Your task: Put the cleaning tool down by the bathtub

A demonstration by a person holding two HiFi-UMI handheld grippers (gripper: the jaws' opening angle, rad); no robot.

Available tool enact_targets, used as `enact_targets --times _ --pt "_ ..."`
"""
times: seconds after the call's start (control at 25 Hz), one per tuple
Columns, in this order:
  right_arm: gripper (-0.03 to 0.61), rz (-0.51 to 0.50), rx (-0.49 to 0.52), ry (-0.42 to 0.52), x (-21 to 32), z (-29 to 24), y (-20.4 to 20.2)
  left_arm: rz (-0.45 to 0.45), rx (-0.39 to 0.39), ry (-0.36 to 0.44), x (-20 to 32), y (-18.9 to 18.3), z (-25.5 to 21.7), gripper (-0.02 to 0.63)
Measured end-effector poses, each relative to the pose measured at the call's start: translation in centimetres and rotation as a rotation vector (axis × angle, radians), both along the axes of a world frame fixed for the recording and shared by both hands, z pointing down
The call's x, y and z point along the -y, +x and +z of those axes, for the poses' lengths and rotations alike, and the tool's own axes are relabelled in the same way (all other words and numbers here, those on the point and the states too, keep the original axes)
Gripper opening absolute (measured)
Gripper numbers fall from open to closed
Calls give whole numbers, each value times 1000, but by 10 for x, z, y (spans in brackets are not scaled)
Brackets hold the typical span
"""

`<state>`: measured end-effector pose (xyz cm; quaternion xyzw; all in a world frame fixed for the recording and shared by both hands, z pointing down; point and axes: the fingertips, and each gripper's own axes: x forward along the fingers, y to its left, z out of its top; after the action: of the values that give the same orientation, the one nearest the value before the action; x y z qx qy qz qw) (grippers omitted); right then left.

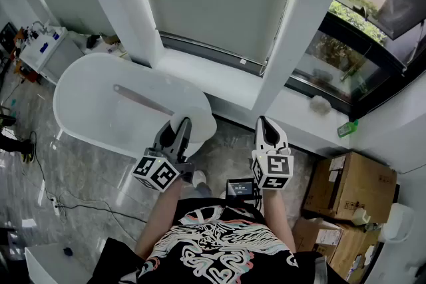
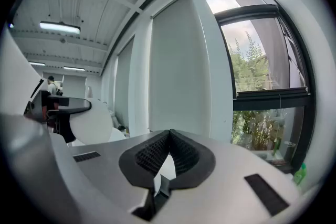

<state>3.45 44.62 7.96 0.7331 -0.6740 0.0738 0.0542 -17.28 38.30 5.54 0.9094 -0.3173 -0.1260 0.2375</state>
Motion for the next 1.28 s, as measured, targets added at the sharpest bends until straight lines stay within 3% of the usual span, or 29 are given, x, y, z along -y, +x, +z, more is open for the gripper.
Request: enact_targets --times 0.76,1.28 --pt "26 -15 -43 53 2 -10 -11 -36 19 -13 -1 -12 4 129" --pt "28 -19 -18 68 -26 -5 23 -47 11 10 -12 13 6 129"
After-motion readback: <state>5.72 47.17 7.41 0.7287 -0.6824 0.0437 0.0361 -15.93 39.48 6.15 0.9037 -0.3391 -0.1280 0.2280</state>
